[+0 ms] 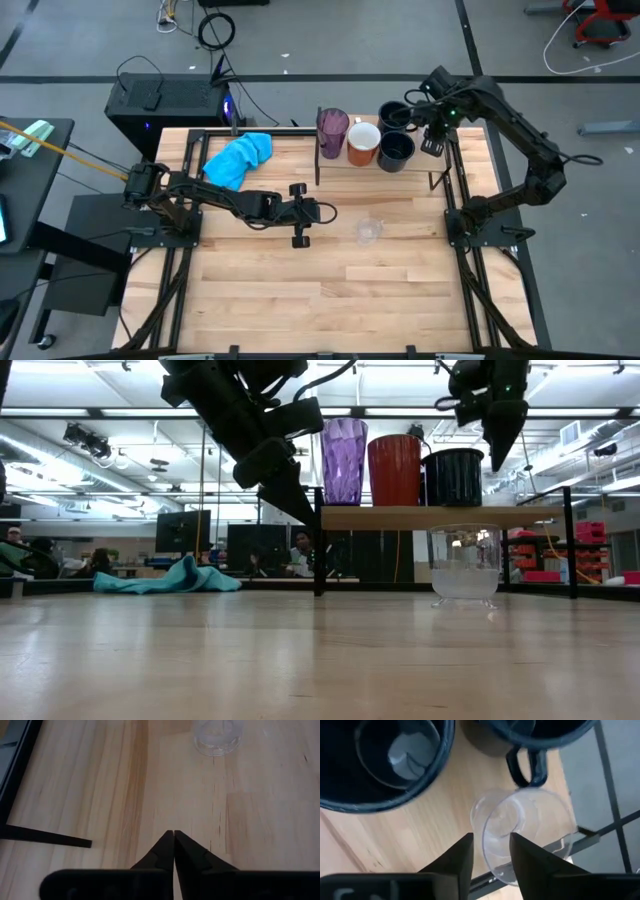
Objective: Stack small to large cups/mugs on shelf
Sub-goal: Put the transparent mug on the shelf
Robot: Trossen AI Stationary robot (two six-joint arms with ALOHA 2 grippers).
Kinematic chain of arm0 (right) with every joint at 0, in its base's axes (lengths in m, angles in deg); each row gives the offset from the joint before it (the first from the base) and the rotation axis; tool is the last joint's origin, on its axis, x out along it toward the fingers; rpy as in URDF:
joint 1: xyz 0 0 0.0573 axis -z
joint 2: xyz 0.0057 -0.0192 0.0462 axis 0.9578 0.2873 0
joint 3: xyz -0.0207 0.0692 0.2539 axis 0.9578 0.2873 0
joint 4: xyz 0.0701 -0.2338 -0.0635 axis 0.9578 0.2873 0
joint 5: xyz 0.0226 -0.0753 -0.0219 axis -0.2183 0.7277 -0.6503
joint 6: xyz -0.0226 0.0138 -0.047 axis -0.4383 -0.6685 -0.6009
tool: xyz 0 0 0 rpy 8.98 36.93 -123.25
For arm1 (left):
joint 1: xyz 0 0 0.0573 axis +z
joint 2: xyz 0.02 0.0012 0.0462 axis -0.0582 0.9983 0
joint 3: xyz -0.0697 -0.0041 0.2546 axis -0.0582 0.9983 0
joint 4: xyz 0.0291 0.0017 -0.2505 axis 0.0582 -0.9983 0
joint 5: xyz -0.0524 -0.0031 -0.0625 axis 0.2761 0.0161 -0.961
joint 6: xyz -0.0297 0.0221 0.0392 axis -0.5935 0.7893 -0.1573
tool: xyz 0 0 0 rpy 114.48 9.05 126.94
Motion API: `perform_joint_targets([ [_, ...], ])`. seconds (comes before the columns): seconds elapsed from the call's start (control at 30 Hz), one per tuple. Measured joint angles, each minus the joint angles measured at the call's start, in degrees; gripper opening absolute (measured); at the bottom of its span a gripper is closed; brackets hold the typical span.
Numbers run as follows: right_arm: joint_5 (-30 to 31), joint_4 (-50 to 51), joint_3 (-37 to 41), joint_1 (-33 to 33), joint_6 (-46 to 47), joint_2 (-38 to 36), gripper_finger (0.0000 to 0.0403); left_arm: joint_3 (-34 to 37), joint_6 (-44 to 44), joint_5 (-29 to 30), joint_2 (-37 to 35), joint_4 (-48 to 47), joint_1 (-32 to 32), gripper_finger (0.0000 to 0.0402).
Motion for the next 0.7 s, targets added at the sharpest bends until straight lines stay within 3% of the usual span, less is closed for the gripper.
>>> perform_joint_targets([
  [0.3, 4.85, 2.66, -4.68, -5.17, 4.04, -1.73, 0.0170, 0.00, 0.20, 0.00, 0.00, -0.61, 0.00, 0.0011],
  [0.57, 3.14, 3.12, -12.50, -17.64, 11.96, -1.98, 0.0168, 0.00, 0.14, 0.00, -0.46, -1.81, 0.02, 0.0022],
  [0.7, -3.12, 0.71, -12.00, -24.92, 17.87, -1.98, 0.0166, 0.00, -0.04, 0.00, -0.46, -1.84, 0.00, 0.0012],
])
